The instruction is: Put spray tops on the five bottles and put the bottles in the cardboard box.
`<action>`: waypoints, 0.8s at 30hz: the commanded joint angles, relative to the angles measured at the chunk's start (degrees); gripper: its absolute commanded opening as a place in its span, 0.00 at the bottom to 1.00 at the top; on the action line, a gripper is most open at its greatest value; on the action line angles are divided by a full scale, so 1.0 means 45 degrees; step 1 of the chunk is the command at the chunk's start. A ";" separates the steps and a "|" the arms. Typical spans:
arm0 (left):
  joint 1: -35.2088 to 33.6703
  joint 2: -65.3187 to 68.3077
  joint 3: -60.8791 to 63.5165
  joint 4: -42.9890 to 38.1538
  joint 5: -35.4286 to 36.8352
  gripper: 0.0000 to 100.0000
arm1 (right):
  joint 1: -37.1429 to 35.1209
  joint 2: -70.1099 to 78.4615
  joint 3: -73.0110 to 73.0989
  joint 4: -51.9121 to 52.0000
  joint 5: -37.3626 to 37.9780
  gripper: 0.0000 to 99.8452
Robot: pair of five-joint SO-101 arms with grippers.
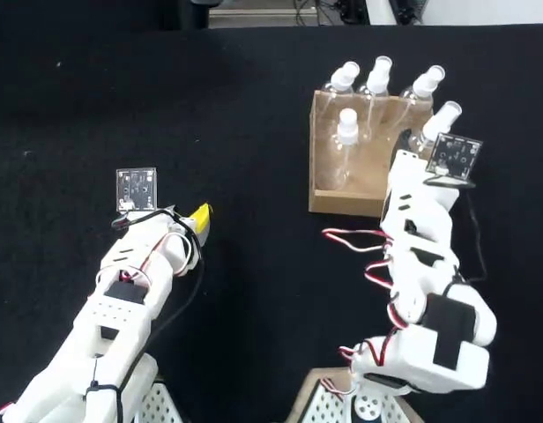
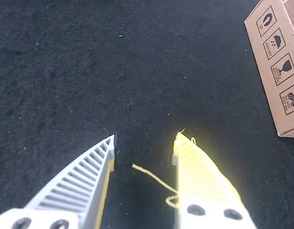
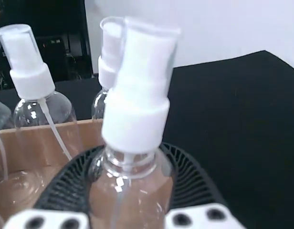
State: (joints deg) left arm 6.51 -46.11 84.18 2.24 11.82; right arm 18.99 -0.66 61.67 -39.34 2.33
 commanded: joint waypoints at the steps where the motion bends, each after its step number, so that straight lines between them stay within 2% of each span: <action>1: 0.0088 -0.0254 -0.0088 -0.0293 -0.0059 0.20 | -0.0020 0.0010 -0.0029 -0.0469 -0.0020 0.01; 3: 0.0088 -0.0254 -0.0088 -0.0293 -0.0059 0.20 | -0.0078 0.0068 -0.0029 -0.0449 -0.0020 0.02; 9: 0.0107 -0.0254 -0.0088 -0.0293 -0.0039 0.20 | -0.0293 0.0010 0.0420 -0.0449 -0.0020 0.14; 21: 0.0107 -0.0254 -0.0088 -0.0313 -0.0039 0.20 | -0.0371 -0.0010 0.0576 -0.0527 -0.0020 0.15; 24: 0.0107 -0.0254 -0.0088 -0.0313 -0.0039 0.20 | -0.0391 -0.0010 0.0576 -0.0527 -0.0020 0.21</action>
State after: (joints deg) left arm 6.51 -46.11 84.18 1.98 11.82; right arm 18.02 -0.48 64.57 -39.96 2.24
